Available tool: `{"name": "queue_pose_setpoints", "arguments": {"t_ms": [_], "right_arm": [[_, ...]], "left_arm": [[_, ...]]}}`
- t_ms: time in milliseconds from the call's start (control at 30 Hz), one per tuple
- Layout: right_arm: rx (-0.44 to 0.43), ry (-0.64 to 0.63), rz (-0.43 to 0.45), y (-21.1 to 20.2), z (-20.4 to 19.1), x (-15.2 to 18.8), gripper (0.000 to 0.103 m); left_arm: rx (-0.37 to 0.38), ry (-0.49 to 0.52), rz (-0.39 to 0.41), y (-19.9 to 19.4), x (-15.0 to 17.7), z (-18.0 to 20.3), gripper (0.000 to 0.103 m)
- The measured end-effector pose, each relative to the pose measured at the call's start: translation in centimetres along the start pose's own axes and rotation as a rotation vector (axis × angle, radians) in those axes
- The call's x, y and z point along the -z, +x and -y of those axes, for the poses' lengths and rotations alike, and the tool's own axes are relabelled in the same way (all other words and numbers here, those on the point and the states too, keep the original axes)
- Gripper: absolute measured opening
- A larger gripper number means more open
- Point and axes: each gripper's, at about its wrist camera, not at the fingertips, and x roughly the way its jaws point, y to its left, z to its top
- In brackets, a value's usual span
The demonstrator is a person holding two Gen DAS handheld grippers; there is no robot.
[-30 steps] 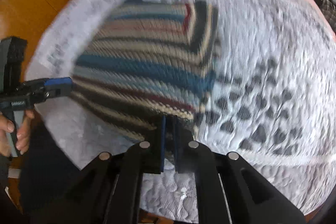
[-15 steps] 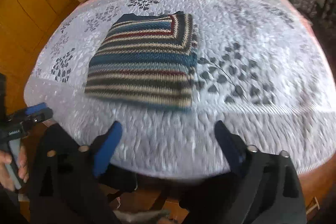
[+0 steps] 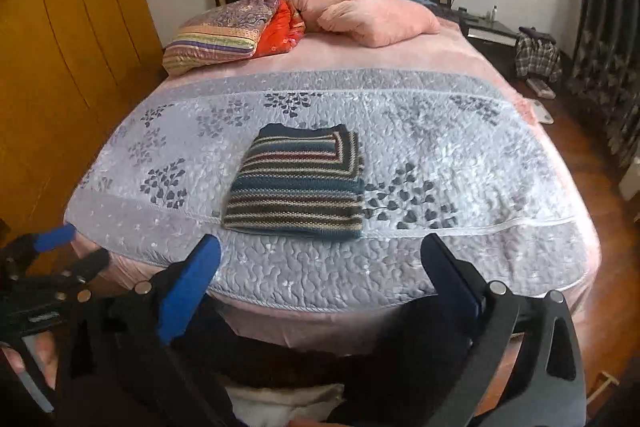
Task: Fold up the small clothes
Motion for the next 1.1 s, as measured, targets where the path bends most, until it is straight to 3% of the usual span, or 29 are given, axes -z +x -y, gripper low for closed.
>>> {"name": "queue_pose_setpoints", "arguments": {"t_ms": [100, 233, 567, 1100], "right_arm": [[0.037, -0.014, -0.015, -2.0, -0.9, -0.2, 0.1], [0.1, -0.026, 0.026, -4.5, -1.9, 0.3, 0.1], [0.151, -0.041, 0.059, -6.6, -2.3, 1.2, 0.1], [0.16, -0.062, 0.044, -5.5, -2.8, 1.0, 0.1]], "left_arm": [[0.041, 0.019, 0.038, -3.3, -0.8, 0.7, 0.09], [0.047, 0.007, 0.041, -4.9, -1.1, 1.3, 0.09], [0.044, -0.001, 0.039, -5.1, -0.7, 2.1, 0.09], [0.044, -0.003, 0.028, -4.0, -0.6, 1.8, 0.09]]}}
